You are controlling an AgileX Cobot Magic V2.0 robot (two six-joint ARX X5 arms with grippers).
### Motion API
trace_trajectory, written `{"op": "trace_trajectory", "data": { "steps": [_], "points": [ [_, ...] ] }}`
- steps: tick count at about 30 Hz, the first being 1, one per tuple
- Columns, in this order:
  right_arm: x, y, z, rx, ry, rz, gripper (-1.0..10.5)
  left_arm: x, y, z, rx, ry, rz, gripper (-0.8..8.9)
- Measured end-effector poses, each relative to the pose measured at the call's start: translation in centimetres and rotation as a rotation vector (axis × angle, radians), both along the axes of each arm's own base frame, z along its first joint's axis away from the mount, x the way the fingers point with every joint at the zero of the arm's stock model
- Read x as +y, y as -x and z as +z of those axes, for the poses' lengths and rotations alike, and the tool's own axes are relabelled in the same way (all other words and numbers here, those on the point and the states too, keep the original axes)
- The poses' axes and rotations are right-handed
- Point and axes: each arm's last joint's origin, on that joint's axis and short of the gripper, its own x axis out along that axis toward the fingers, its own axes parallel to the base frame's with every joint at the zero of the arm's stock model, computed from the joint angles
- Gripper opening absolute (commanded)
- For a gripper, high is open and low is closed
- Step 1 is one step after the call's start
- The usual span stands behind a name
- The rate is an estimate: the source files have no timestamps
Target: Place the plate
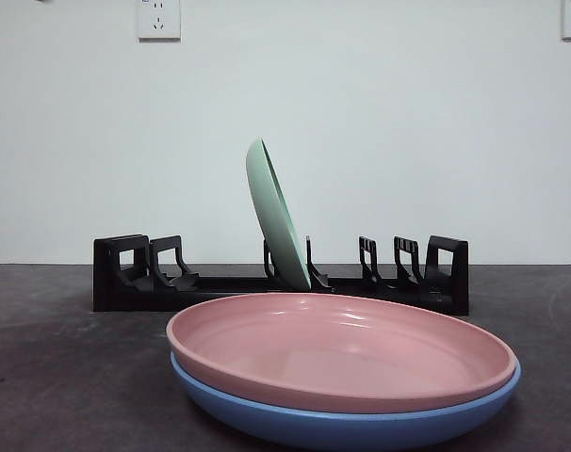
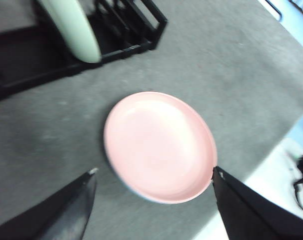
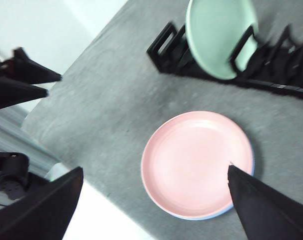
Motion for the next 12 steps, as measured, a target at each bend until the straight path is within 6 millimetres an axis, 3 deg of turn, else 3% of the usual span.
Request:
{"op": "trace_trajectory", "data": {
  "steps": [6, 12],
  "points": [
    [2.4, -5.5, -0.5, 0.097, -0.044, 0.115, 4.6, 2.6, 3.5, 1.6, -0.095, 0.008, 0.052, 3.71],
    [6.0, -12.7, -1.4, 0.219, -0.039, 0.200, 4.6, 5.3, 7.3, 3.4, -0.190, 0.063, 0.064, 3.71]
  ]
}}
